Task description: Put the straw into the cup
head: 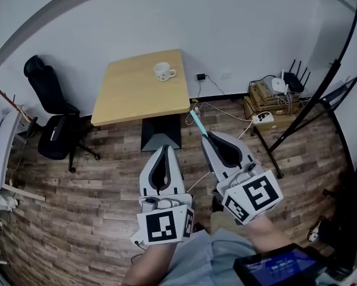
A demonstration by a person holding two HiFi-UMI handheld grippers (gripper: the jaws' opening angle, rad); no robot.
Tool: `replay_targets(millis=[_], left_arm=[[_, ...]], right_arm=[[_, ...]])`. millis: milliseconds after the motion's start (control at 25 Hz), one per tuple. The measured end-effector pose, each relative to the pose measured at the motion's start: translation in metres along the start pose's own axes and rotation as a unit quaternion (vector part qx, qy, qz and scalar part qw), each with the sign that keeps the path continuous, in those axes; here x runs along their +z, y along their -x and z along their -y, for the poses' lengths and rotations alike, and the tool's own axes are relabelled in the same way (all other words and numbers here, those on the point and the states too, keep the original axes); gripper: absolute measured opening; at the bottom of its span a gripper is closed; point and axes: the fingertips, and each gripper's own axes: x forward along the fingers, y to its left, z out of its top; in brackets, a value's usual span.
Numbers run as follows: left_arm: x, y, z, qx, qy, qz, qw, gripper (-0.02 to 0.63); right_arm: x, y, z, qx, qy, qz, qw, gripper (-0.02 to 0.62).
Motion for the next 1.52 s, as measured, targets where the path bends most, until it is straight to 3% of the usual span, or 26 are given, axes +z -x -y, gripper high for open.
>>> replay_targets(millis=[200,520,840,1200,1520], left_arm=[[-0.022,-0.031,-0.005,0.006,0.001,-0.015,0.9999,-0.002],[-0.052,-0.130,-0.006,0.013,-0.010,-0.034,0.9993,-0.002],[-0.054,-0.221,-0.007,0.035,-0.030,-0.033,0.9984,-0.002],[-0.038,-0.267,-0.016,0.067,-0.059,-0.013,0.9959,-0.002],[-0.058,-0.292,-0.047,0.086,-0.043,-0.028,0.9949,-0.002]], right_arm=[[-0.018,-0.019,0.021,0.004,-0.007,-0.009,1.000,0.021],[-0.033,-0.088,0.098,0.023,-0.030,-0.013,0.999,0.021],[-0.028,-0.151,0.171,0.049,-0.045,-0.002,0.998,0.021],[-0.008,-0.200,0.203,0.086,-0.049,0.027,0.995,0.021],[-0.031,-0.238,0.207,0.098,-0.056,0.002,0.994,0.021]])
